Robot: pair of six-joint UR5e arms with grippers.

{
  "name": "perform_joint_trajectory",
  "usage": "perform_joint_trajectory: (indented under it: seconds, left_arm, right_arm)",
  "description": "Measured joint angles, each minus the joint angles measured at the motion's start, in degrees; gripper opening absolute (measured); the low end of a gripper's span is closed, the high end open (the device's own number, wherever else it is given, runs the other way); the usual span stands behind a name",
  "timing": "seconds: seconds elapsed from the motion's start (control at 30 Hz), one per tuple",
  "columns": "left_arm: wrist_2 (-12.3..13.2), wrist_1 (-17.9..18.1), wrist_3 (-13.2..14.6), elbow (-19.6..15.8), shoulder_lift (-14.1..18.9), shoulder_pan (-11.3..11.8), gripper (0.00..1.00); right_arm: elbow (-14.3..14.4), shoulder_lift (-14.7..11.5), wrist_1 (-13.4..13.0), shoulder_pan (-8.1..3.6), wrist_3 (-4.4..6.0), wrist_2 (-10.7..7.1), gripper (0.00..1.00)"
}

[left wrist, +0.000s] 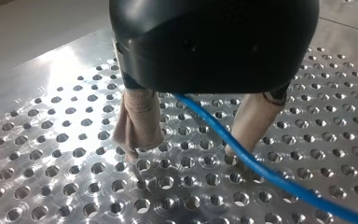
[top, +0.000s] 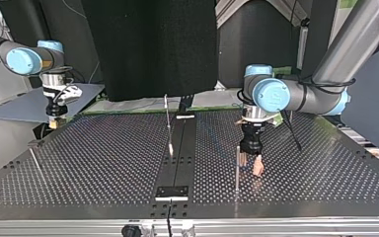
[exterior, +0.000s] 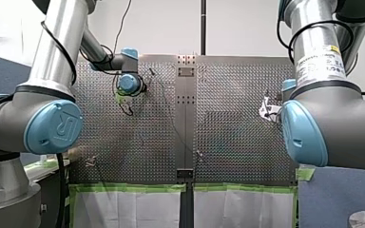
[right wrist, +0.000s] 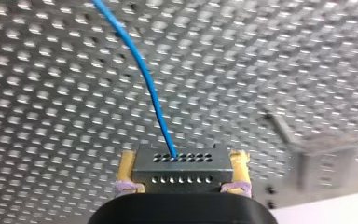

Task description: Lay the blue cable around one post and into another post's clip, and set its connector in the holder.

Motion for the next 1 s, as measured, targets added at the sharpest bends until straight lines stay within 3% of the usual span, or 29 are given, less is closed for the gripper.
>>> perform_joint_trajectory:
  seconds: [0.33, 0.43, 0.57, 0.83, 1.0]
  left_arm:
    - [0.05, 0.00, -0.16, 0.00, 0.00, 0.14, 1.00]
    - [0.07, 0.00, -0.24, 0.00, -0.01, 0.22, 1.00]
    - [0.07, 0.00, -0.27, 0.00, -0.01, 0.30, 1.00]
    - [0.06, 0.00, -0.28, 0.00, -0.02, 0.34, 1.00]
    - [0.06, 0.00, -0.28, 0.00, -0.01, 0.39, 1.00]
  right_arm:
    - [-0.05, -5.98, 2.06, -1.66, -1.31, -0.13, 0.00]
    - [-0.05, -6.89, 2.65, -2.09, -2.21, -0.12, 0.00]
    - [-0.32, -6.29, 3.17, -2.55, -3.19, -0.07, 0.00]
    - [-1.69, -2.42, 3.79, -3.09, -3.59, -0.05, 0.00]
    - [-3.19, -1.49, 4.91, -3.20, -4.24, -0.09, 0.00]
